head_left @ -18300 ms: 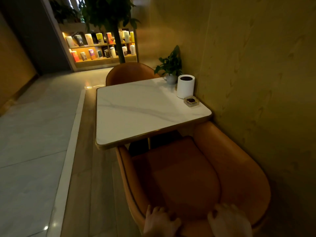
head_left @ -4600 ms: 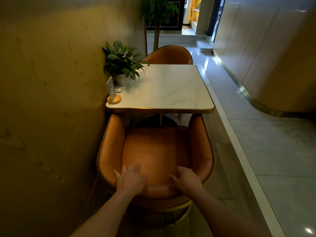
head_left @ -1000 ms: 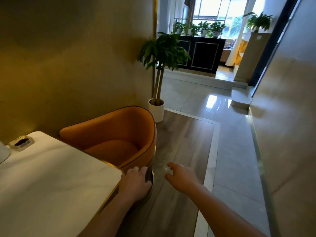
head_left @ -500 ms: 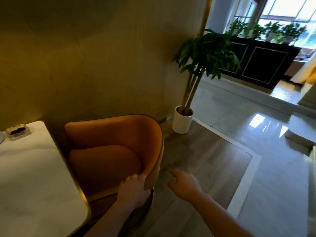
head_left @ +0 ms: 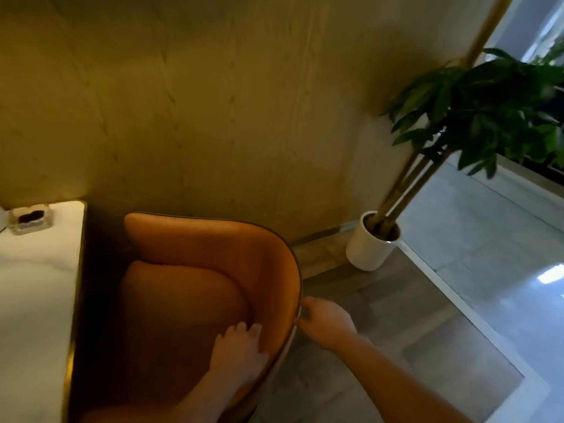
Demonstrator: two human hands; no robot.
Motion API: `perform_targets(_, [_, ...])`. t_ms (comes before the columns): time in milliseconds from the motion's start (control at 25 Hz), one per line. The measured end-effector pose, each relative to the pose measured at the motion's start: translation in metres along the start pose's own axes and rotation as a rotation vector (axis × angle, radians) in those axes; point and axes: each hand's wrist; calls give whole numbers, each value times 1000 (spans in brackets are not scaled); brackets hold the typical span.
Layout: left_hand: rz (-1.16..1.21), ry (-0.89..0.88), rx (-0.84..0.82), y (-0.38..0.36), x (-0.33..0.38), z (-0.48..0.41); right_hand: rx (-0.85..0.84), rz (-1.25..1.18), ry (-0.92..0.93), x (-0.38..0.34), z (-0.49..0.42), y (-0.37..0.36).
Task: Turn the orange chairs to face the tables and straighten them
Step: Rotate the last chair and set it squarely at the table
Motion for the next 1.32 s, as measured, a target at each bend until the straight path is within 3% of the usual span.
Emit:
perform_targets(160, [93, 180, 60, 6, 13, -55, -108, 79, 148, 25, -98, 16])
perform_targets(400, [418, 557, 79, -1, 56, -130, -259, 322, 640, 46, -238, 15])
perform_targets(520, [544, 726, 96, -10, 85, -151, -374, 455, 805, 58, -268, 14])
perform_targets(640, [599, 856, 151, -14, 106, -166, -381, 511, 939, 60, -288, 11])
perform_targets(800, [503, 865, 148, -28, 120, -179, -409, 544, 1018, 55, -298, 4])
perform_targets(1080, [324, 868, 106, -47, 127, -180, -320, 454, 1108, 73, -312, -8])
perform_targets(1320, [481, 1172, 202, -61, 130, -201, -149, 366, 1323, 77, -335, -27])
Point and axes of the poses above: each hand's wrist, its own z-axis away from the middle knuckle, its own y-axis out of the back of the hand, x = y × z, and after that the axes turned 2 degrees about -y, right-handed
